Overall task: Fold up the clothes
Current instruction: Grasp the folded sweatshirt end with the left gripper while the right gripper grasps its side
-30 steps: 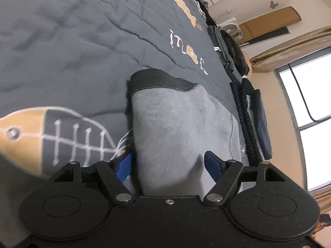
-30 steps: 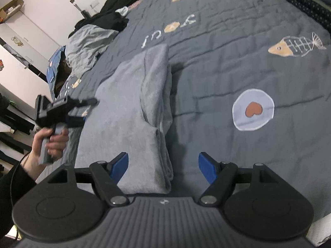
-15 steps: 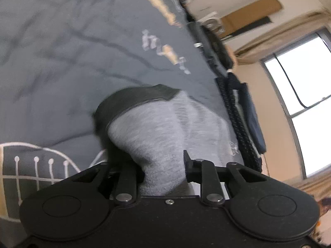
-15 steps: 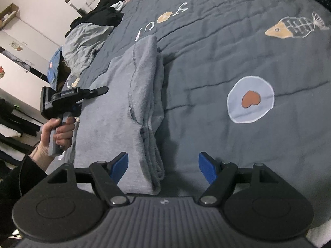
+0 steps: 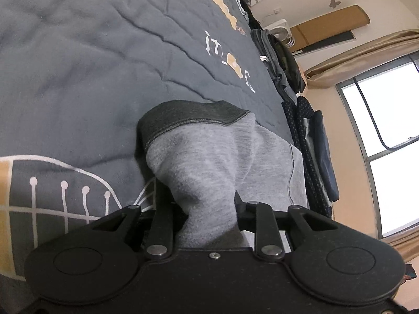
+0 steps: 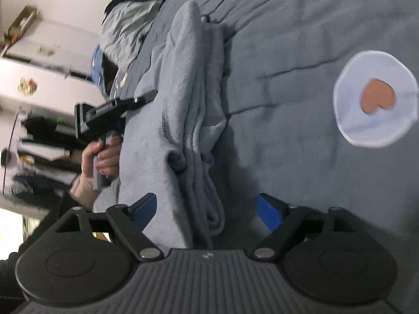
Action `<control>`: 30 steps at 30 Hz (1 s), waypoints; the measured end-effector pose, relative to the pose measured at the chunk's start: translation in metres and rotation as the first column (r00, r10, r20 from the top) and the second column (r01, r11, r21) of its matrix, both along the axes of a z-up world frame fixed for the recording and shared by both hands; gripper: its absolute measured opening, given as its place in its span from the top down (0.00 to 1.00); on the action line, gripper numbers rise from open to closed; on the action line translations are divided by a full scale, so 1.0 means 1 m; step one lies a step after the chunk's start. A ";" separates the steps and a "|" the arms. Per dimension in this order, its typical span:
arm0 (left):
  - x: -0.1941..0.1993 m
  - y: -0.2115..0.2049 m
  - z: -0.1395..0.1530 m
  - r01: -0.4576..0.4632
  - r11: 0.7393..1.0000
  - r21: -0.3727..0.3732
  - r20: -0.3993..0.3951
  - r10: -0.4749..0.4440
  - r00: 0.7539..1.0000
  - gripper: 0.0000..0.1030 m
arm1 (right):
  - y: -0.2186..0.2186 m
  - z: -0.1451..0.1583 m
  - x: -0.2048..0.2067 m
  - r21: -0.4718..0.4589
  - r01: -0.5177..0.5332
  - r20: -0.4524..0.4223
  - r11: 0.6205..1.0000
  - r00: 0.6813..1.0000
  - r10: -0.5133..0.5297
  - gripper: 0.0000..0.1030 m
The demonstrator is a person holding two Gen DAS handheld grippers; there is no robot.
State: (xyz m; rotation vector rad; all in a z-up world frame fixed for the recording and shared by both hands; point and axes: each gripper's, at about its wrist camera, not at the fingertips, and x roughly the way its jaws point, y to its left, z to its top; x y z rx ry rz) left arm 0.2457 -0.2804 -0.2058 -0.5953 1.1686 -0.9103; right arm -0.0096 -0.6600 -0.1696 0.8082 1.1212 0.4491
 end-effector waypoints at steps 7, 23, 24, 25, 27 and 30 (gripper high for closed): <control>0.001 0.002 -0.003 -0.002 1.000 -0.009 0.000 0.002 1.000 0.75 | 0.019 0.000 0.017 0.024 -0.021 0.035 0.999 0.999 0.020 0.00; 0.001 -0.004 0.000 -0.001 1.000 0.006 0.016 0.001 1.000 0.77 | 0.037 -0.006 0.039 0.116 -0.054 0.021 0.992 0.998 0.052 0.27; -0.001 -0.004 0.002 -0.003 1.000 0.010 0.027 0.003 1.000 0.77 | 0.035 -0.006 0.038 0.098 -0.044 0.015 0.994 0.999 0.043 0.65; -0.003 -0.006 0.005 -0.007 1.000 0.019 0.044 0.006 0.999 0.78 | 0.034 -0.005 0.037 0.080 -0.035 0.008 0.996 0.999 0.034 0.78; -0.009 -0.006 0.016 -0.014 1.000 0.025 0.076 0.012 0.997 0.80 | 0.032 -0.003 0.032 0.078 -0.022 0.027 0.997 0.999 0.020 0.80; -0.018 -0.007 0.035 -0.025 0.999 0.026 0.113 0.022 0.993 0.81 | 0.034 0.007 0.022 0.083 -0.017 0.078 0.996 0.997 0.010 0.82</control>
